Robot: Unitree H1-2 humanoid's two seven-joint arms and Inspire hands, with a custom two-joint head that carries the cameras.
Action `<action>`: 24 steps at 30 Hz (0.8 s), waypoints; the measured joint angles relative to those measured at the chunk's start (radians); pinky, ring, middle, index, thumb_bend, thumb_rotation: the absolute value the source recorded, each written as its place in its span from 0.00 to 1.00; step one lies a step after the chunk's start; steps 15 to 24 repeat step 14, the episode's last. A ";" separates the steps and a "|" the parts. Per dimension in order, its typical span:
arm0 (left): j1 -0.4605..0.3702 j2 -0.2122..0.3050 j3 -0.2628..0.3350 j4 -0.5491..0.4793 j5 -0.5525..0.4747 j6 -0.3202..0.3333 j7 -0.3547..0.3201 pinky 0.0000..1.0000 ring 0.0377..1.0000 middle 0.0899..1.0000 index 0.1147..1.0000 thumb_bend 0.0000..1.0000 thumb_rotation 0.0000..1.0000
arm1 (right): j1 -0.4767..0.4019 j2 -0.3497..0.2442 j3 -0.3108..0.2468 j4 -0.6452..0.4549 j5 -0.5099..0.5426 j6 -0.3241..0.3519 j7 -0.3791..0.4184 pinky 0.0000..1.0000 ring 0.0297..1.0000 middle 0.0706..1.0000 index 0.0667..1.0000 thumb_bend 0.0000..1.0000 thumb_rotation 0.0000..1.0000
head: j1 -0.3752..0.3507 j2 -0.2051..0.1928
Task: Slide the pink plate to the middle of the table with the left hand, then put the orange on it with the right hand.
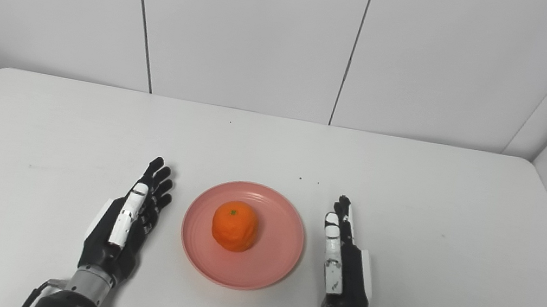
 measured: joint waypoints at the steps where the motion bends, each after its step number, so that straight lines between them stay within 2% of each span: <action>1: 0.000 0.000 0.000 0.000 0.000 -0.001 0.000 1.00 1.00 1.00 1.00 0.38 0.97 | 0.000 0.000 0.000 0.000 -0.001 0.000 0.000 1.00 1.00 1.00 1.00 0.23 1.00 | -0.002 0.000; 24: 0.012 0.000 -0.008 0.000 0.003 -0.027 0.000 1.00 1.00 1.00 1.00 0.39 0.98 | 0.000 0.009 -0.001 0.000 -0.011 0.000 -0.003 0.99 1.00 1.00 1.00 0.22 1.00 | -0.002 -0.002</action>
